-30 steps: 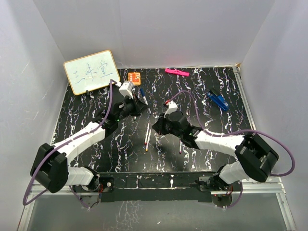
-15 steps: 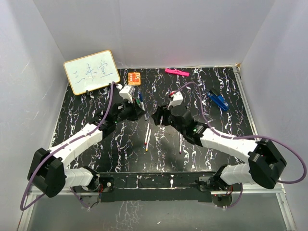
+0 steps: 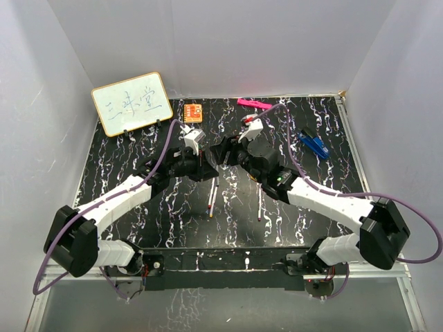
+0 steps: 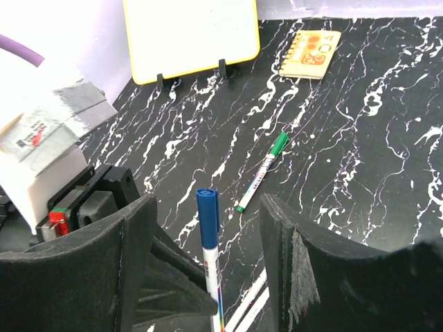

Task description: Insert the pens into the pen caps

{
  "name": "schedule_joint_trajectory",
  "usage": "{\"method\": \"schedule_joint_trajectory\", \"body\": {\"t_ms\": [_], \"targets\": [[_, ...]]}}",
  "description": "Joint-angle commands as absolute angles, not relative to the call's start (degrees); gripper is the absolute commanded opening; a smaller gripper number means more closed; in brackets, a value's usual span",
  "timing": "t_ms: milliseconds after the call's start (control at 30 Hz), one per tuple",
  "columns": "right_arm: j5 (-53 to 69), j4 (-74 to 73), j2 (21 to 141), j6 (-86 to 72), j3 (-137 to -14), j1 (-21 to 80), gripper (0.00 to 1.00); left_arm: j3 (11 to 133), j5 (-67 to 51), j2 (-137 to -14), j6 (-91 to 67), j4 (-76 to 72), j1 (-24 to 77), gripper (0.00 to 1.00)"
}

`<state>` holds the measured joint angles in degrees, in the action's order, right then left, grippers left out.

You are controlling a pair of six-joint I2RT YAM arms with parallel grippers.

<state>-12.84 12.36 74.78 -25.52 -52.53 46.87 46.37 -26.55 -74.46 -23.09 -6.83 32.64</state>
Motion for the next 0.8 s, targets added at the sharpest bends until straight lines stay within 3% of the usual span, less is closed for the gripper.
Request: {"method": "schedule_joint_trajectory", "body": {"t_ms": [0,167,367,533,567,633,767], "targets": [[-11.71,15.48,76.25,-25.65,-55.04,46.76,0.57,46.93,-31.49,-73.62,-21.18,-7.01,32.73,0.00],[-11.78,15.81,77.35,-25.75,-55.41,46.67,0.54,46.99,-32.24,-73.66,-20.59,-6.75,32.73,0.00],[-11.30,15.82,78.20,-25.75,-55.87,46.67,0.39,46.98,-31.42,-73.82,-20.57,-6.57,32.73,0.00],[-10.83,15.05,78.72,-25.73,-55.70,46.67,0.36,47.23,-31.20,-74.01,-21.30,-7.26,32.75,0.00],[-10.79,14.87,78.82,-25.75,-55.66,46.67,0.28,47.39,-31.20,-74.02,-21.43,-7.48,32.74,0.00],[-10.56,14.59,78.90,-25.75,-55.42,46.63,0.01,47.64,-31.01,-73.88,-21.80,-7.76,32.76,0.00],[-9.65,14.49,78.37,-25.84,-54.27,46.67,0.00,47.84,-29.63,-73.37,-23.34,-9.41,32.71,0.00]]}}
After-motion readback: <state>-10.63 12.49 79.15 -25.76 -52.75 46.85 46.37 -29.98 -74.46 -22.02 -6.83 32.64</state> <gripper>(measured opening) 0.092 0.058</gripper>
